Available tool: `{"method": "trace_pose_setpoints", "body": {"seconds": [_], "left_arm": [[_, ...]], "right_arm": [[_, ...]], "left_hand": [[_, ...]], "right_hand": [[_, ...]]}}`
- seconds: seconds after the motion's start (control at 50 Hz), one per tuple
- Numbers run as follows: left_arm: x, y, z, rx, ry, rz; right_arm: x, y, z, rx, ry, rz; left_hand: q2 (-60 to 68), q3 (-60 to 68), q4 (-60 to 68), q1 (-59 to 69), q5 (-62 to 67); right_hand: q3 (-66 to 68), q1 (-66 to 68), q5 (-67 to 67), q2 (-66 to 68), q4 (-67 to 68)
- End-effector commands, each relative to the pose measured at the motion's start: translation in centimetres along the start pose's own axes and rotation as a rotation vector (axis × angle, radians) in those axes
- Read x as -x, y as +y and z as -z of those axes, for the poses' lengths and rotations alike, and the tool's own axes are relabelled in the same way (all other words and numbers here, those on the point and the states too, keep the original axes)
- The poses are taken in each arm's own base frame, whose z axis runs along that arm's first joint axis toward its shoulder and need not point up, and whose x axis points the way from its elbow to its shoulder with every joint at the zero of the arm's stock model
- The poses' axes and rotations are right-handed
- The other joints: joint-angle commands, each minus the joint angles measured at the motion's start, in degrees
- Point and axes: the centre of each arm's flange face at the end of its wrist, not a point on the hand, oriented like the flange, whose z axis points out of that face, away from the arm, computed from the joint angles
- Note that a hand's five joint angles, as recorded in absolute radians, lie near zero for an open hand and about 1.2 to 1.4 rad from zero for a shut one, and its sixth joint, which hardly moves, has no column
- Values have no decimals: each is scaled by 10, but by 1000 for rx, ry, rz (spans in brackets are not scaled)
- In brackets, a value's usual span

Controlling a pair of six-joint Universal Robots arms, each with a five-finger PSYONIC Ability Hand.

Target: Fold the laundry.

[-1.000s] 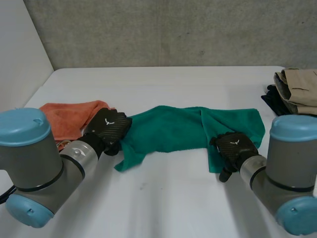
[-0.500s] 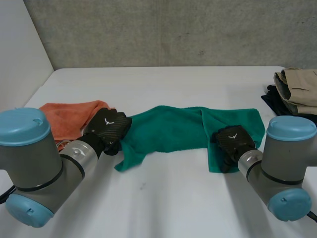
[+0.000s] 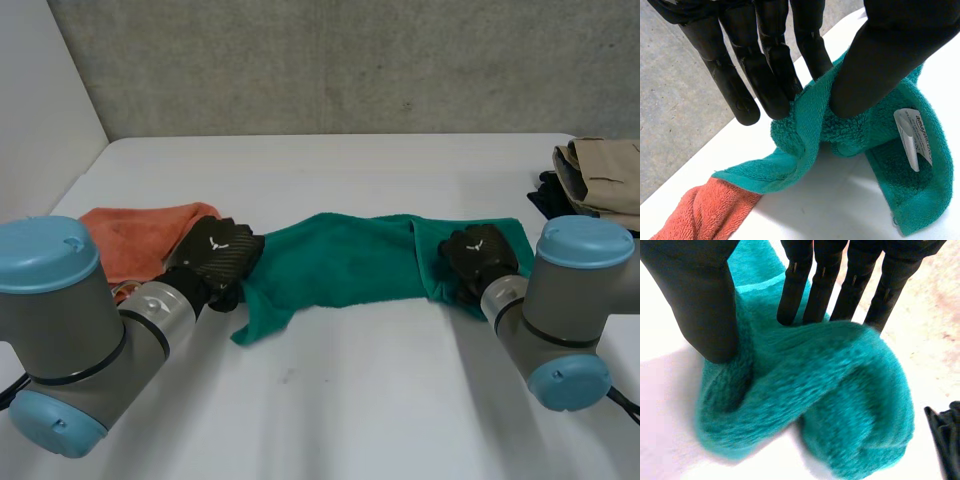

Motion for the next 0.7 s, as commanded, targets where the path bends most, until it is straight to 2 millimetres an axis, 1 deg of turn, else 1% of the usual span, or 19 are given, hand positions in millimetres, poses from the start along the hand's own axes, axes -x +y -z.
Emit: {"method": "trace_pose_setpoints", "body": {"seconds": [0.02, 0.08, 0.14, 0.18, 0.2, 0.22, 0.24, 0.3, 0.36, 0.38, 0.42, 0.46, 0.48, 0.52, 0.54, 0.6, 0.62, 0.66, 0.7], "left_arm": [[0, 0, 0, 0, -1, 0], [0, 0, 0, 0, -1, 0], [0, 0, 0, 1, -1, 1], [1, 1, 0, 3, -3, 1], [1, 1, 0, 4, -3, 1], [1, 1, 0, 3, -3, 1], [1, 1, 0, 3, -3, 1], [2, 1, 0, 2, -5, 1], [3, 1, 0, 6, -7, 3], [5, 0, 0, 3, -13, 2], [7, -3, 2, 0, -20, 2], [12, -12, 7, -10, -34, -1], [19, -20, 13, -27, -50, -2], [28, -30, 19, -50, -76, -5], [37, -38, 24, -65, -103, -4], [56, -51, 35, -95, -148, 3], [59, -53, 37, -101, -154, 5], [66, -56, 41, -105, -163, 11], [72, -56, 46, -91, -158, 30]], "right_arm": [[-4, -3, -9, -21, 20, 2], [-5, 1, -14, -9, 22, 3], [-4, 5, -17, 10, 16, 10], [-6, 6, -18, 23, 14, 7], [-7, 6, -18, 23, 14, 5], [-7, 5, -17, 21, 11, 5], [-9, 3, -16, 15, 15, 1], [-14, -5, -13, -6, 21, -8], [-23, -21, -2, -45, 21, -36], [-31, -31, 4, -66, 25, -55], [-41, -42, 11, -85, 27, -72], [-56, -58, 26, -93, 25, -86], [-69, -69, 36, -95, 32, -86], [-86, -80, 47, -100, 54, -79], [-101, -89, 56, -100, 70, -61], [-127, -103, 74, -83, 94, -13], [-132, -104, 79, -73, 97, -3], [-139, -106, 84, -52, 92, 19], [-142, -102, 88, -1, 63, 40]], "left_hand": [[116, 116, 113, 134, 136], [116, 116, 113, 134, 136], [116, 116, 113, 134, 136], [116, 116, 113, 134, 136], [116, 116, 113, 134, 136], [116, 116, 113, 134, 136], [116, 116, 113, 134, 136], [116, 116, 113, 134, 136], [116, 116, 113, 134, 136], [116, 116, 113, 134, 136], [116, 116, 113, 134, 136], [116, 116, 113, 134, 136], [116, 116, 113, 134, 136], [116, 116, 113, 134, 136], [116, 116, 113, 134, 136], [116, 116, 113, 134, 136], [116, 116, 113, 134, 136], [116, 116, 113, 134, 136], [116, 116, 113, 134, 136]], "right_hand": [[50, 49, 57, 50, 51], [27, 26, 33, 27, 27], [-35, -36, -29, -35, -35], [-24, -25, -17, -24, -23], [20, 18, 26, 19, 20], [110, 109, 117, 110, 110], [358, 356, 364, 357, 358], [360, 359, 367, 360, 360], [360, 359, 367, 360, 360], [360, 359, 367, 360, 360], [360, 359, 367, 360, 360], [360, 359, 367, 360, 360], [360, 359, 367, 360, 360], [360, 359, 367, 360, 360], [360, 359, 367, 360, 360], [360, 359, 367, 360, 360], [360, 359, 367, 360, 360], [360, 359, 367, 360, 360], [360, 359, 367, 360, 360]]}}
